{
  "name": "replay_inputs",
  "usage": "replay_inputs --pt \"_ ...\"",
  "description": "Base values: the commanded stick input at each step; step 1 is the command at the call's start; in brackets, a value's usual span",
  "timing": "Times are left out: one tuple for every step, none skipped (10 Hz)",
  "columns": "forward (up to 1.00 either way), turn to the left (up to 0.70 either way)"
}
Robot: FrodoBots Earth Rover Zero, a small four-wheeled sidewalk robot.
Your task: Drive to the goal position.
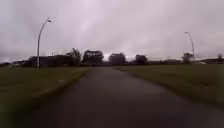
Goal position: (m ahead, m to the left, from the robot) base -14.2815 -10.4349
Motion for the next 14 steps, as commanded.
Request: replay_inputs --pt "1.00 -0.40" --pt "1.00 -0.40" --pt "1.00 -0.40" --pt "1.00 -0.40" --pt "1.00 -0.40" --pt "1.00 -0.40" --pt "1.00 -0.40" --pt "1.00 -0.40" --pt "1.00 -0.40" --pt "1.00 -0.40" --pt "1.00 -0.40" --pt "1.00 -0.40" --pt "0.78 -0.32" --pt "0.37 -0.18"
